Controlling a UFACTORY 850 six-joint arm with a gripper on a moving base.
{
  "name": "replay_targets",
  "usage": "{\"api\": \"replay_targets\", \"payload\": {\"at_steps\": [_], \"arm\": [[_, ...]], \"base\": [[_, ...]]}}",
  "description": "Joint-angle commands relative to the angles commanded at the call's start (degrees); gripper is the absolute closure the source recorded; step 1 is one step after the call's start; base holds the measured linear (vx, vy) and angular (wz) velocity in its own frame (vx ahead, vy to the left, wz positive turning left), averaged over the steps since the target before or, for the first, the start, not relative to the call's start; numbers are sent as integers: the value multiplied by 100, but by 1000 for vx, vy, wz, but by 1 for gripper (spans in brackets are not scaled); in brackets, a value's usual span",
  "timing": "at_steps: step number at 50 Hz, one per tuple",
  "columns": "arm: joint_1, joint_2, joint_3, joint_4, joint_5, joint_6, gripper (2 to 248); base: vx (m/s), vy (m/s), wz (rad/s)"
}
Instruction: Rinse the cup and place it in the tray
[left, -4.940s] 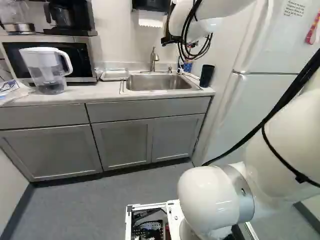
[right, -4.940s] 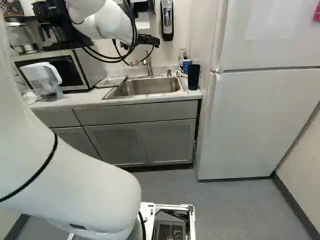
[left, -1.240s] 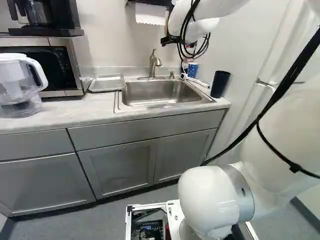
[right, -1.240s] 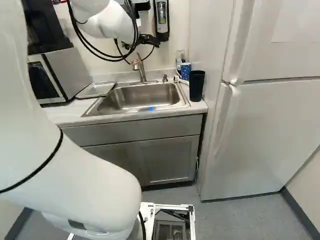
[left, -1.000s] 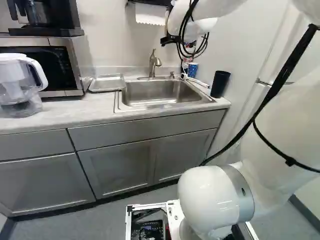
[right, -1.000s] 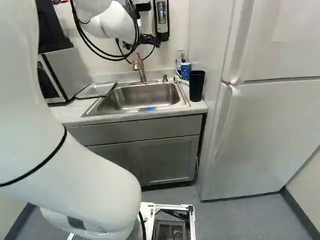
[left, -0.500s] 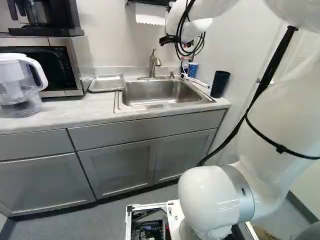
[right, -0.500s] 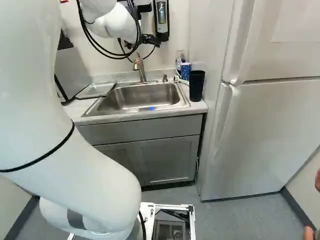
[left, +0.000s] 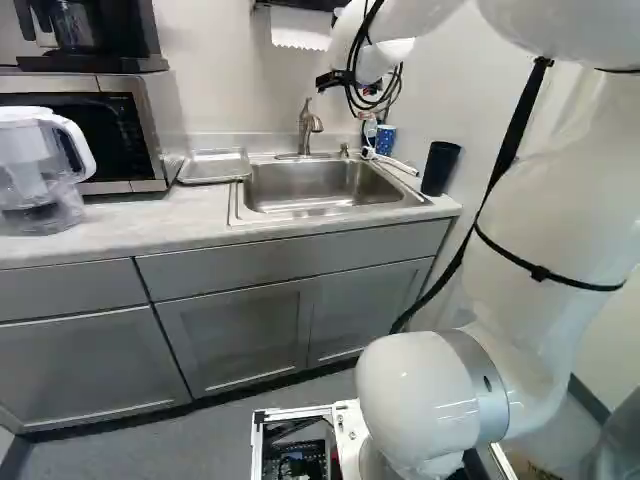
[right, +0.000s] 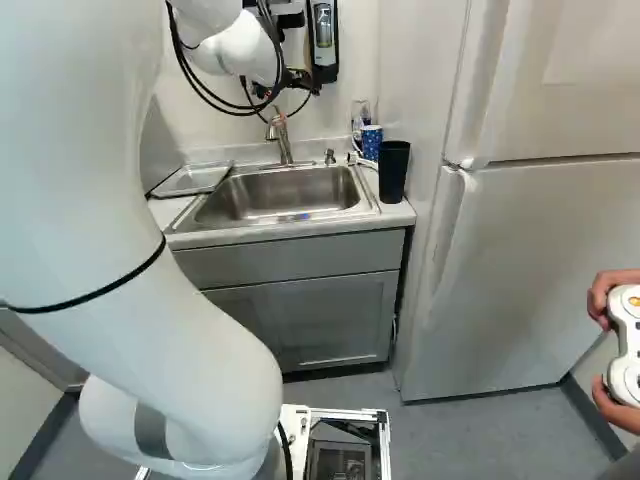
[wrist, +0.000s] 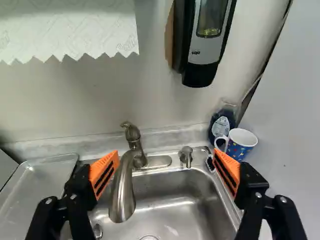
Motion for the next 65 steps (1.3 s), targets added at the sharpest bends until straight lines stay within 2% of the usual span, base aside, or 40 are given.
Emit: {"api": "replay_targets", "payload": {"at_steps": [16,38,65], "arm": [[33,-428,-300,0,-94,0,3],[74,-1004,-926,0,-234,0,3],[120,-1670,-1686,29,-648,0,3]], "base": [[0,0,0],[0,0,0],[0,0,0]]}}
